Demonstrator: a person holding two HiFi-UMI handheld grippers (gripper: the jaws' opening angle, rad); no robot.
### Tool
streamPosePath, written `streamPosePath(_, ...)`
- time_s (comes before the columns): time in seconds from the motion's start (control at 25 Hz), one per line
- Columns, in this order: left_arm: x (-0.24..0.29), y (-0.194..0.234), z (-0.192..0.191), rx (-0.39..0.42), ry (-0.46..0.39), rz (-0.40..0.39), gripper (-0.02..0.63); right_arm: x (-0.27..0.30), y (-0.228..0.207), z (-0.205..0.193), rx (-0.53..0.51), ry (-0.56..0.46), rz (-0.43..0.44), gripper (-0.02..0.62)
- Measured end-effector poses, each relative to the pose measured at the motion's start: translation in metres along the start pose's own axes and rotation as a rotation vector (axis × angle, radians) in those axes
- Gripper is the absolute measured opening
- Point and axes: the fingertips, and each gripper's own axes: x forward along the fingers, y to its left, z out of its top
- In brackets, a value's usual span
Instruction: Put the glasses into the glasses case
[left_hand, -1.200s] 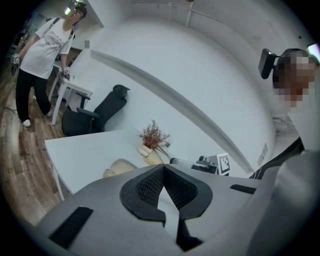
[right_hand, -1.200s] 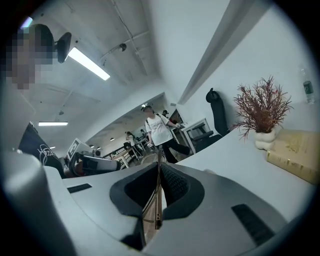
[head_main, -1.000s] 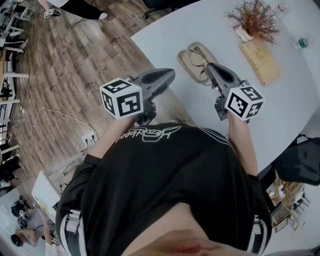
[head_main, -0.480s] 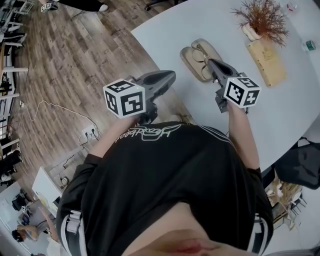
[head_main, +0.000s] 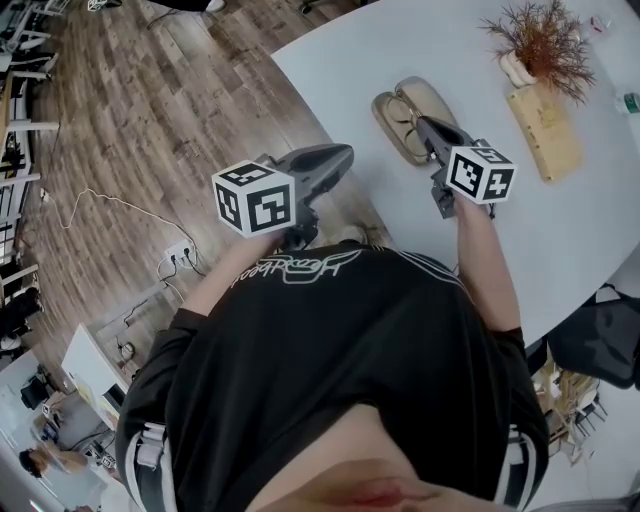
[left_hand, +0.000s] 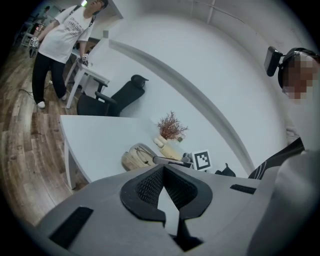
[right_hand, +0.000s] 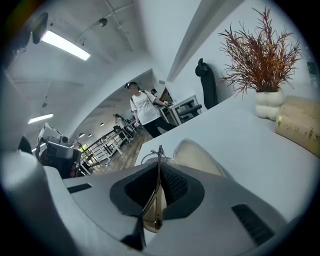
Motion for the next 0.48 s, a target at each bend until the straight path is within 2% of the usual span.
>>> streamPosePath(0.48, -0.004, 0.013, -0.008, -0.027, -0.001, 0.017, 0.006, 0.021, -0.013, -0.022, -0.003, 0.074, -0.021, 0.021)
